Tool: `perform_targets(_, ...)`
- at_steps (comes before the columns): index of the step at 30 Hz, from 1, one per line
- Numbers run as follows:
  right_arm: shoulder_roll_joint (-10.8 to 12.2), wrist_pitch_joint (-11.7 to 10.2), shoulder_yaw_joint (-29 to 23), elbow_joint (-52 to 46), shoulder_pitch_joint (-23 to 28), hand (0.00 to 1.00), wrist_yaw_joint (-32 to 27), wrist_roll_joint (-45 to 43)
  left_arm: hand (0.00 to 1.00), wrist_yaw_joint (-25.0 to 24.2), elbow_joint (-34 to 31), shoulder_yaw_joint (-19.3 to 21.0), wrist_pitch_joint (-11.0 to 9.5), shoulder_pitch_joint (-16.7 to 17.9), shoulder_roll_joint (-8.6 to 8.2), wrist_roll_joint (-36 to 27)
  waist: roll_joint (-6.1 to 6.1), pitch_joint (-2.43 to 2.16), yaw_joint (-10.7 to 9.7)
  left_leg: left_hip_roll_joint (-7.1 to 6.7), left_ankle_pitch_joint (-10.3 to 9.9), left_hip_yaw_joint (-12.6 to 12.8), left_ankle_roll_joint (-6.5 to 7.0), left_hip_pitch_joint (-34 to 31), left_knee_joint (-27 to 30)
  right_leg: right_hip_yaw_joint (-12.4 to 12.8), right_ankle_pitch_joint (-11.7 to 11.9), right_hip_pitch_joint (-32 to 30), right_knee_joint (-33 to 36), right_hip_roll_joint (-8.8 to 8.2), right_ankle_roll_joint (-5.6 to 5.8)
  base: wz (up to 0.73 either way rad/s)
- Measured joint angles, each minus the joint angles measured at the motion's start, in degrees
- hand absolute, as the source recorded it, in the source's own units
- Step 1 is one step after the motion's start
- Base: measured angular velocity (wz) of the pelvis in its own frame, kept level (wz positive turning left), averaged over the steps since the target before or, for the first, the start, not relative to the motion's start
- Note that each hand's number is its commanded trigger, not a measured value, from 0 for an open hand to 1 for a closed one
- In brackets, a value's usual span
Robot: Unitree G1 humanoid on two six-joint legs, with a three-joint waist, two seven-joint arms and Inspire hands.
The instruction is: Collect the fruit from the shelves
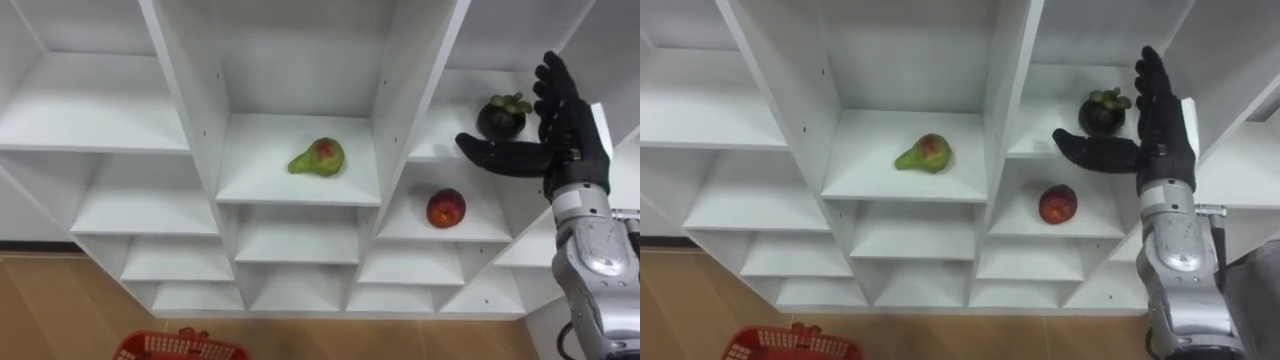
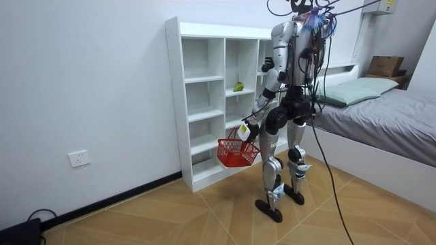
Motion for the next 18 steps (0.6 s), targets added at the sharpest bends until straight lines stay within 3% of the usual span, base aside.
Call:
perform_targets(16, -1.24, 0.48, 0.00, 5.68, -3.17, 0.00, 3.21, -2.22, 1.00, -3.54, -2.12, 0.32, 1.56, 0.02, 0.76, 0.33, 0.00, -0.05, 0.14, -0.01, 0.01, -0.75, -0.01, -0.63, 0.10, -1.12, 0.01, -0.21, -0.09, -0.07, -0.01, 0.02)
perform_targets(18, -1.38, 1.51, 0.01, 7.25, -3.16, 0.00, 4.48, -2.26, 1.00, -3.96, -2.12, 1.02, 1.56, -0.04, 0.72, 0.35, -0.05, -0.08, 0.15, -0.01, 0.01, -0.78, -0.01, -0.66, 0.13, -1.18, 0.01, -0.23, -0.09, -0.07, -0.01, 0.00)
